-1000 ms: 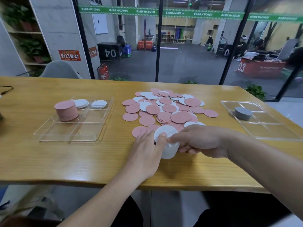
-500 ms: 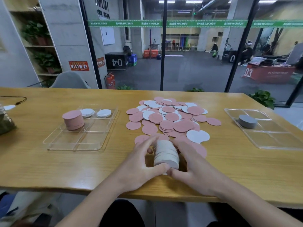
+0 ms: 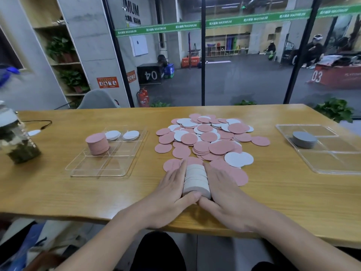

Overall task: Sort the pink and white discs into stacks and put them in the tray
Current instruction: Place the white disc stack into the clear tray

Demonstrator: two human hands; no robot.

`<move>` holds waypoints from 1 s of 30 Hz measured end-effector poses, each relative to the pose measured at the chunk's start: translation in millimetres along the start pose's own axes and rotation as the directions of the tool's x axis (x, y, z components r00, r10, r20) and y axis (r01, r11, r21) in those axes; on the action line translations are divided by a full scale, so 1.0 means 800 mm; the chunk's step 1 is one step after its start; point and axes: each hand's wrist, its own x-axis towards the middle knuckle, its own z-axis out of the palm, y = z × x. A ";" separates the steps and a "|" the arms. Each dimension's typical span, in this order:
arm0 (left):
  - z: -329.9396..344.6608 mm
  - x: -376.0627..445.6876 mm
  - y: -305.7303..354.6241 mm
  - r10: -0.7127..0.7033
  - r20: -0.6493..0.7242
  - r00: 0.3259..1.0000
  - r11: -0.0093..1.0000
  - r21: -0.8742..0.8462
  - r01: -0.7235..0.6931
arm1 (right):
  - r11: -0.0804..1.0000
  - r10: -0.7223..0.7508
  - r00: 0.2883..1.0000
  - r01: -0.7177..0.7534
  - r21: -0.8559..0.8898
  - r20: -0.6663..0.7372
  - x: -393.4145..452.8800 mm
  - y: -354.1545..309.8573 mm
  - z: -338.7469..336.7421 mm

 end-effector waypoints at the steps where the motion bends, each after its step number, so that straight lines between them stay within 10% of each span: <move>1: -0.002 0.001 -0.002 0.003 0.001 1.000 1.000 0.006 -0.003 | 1.000 -0.010 1.000 0.010 0.003 0.016 -0.002 -0.001 -0.005; 18: -0.055 -0.004 -0.031 0.091 -0.124 0.988 0.988 -0.109 -0.105 | 0.983 -0.094 0.981 0.119 0.142 -0.172 0.034 -0.008 -0.047; 30: -0.289 0.024 -0.227 -0.154 -0.547 0.823 0.986 -0.137 0.093 | 0.875 0.031 0.998 -0.001 0.485 -0.053 0.405 -0.139 -0.036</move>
